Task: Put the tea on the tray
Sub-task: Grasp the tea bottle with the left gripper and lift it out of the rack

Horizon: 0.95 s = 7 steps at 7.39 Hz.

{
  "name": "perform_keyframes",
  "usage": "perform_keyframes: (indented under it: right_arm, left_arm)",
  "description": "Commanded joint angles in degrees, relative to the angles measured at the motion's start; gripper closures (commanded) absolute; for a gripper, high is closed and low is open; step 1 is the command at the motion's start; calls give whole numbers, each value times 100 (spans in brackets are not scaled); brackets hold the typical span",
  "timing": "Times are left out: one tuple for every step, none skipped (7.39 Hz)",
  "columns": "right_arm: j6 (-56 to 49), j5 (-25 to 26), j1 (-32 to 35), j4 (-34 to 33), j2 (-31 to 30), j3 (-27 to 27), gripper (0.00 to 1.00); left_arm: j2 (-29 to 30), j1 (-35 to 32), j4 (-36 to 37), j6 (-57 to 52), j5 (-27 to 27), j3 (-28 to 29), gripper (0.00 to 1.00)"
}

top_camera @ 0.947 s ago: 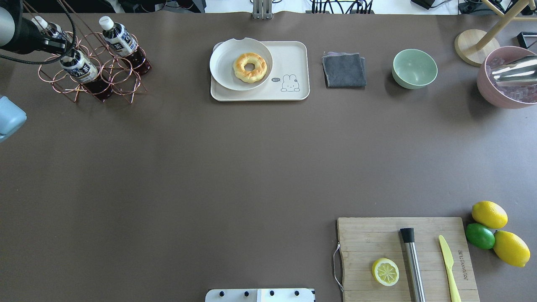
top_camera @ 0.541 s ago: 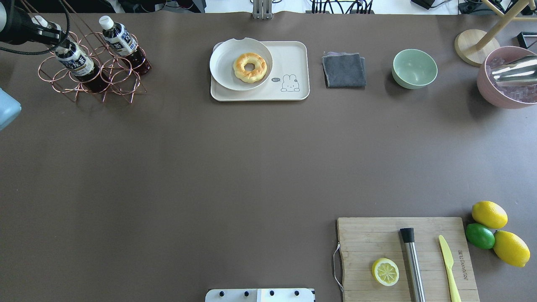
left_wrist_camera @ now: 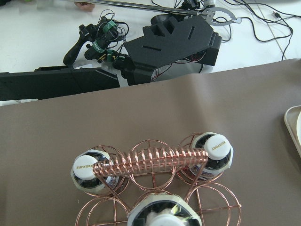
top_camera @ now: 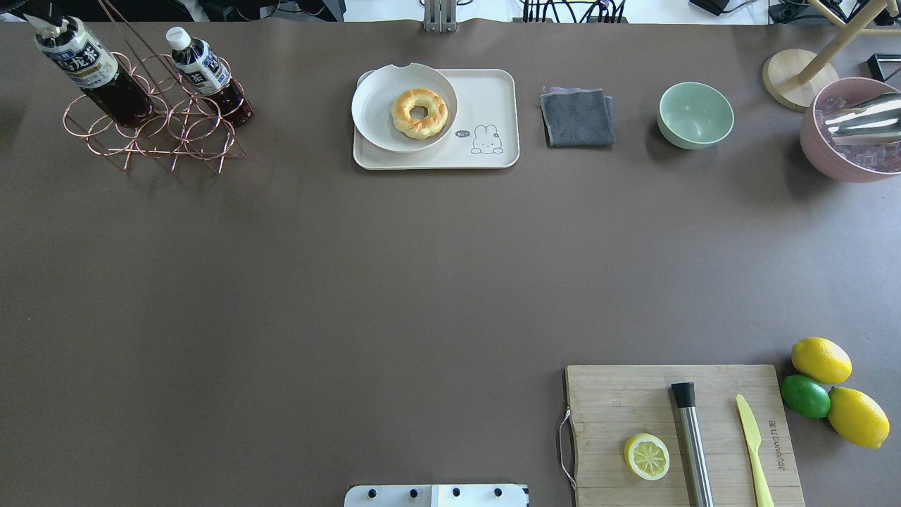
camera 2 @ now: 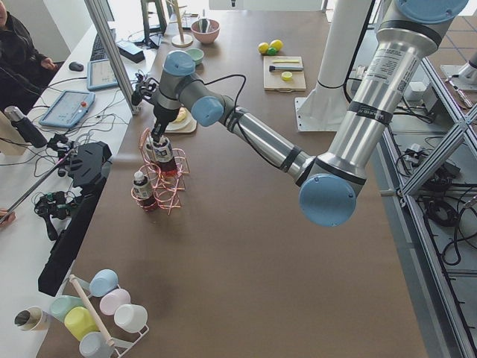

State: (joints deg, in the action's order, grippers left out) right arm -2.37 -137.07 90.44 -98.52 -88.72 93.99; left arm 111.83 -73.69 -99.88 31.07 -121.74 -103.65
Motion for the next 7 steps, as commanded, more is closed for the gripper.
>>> perform_keyframes:
  right_arm:
    - [0, 4, 0, 9, 22, -12, 0]
    - [0, 4, 0, 9, 22, 5, 0]
    - [-9, 4, 0, 9, 22, 14, 0]
    - [-9, 4, 0, 9, 13, 14, 0]
    - [-9, 4, 0, 9, 22, 14, 0]
    - [-9, 4, 0, 9, 22, 14, 0]
    - [-9, 4, 0, 9, 22, 14, 0]
  left_arm:
    - [-20, -49, 1309, 47, 1, -1267, 100]
    - [-21, 20, 1539, 266, 2, -1550, 100]
    - [-3, 299, 1585, 738, 45, -1701, 100]
    - [171, 807, 1603, 1352, 402, -1789, 100]
    - [582, 1543, 1916, 1967, 980, -1773, 100]
    - [1386, 2220, 2598, 2408, 1499, -1677, 100]
    - [2221, 2845, 3023, 2821, 1992, -1241, 100]
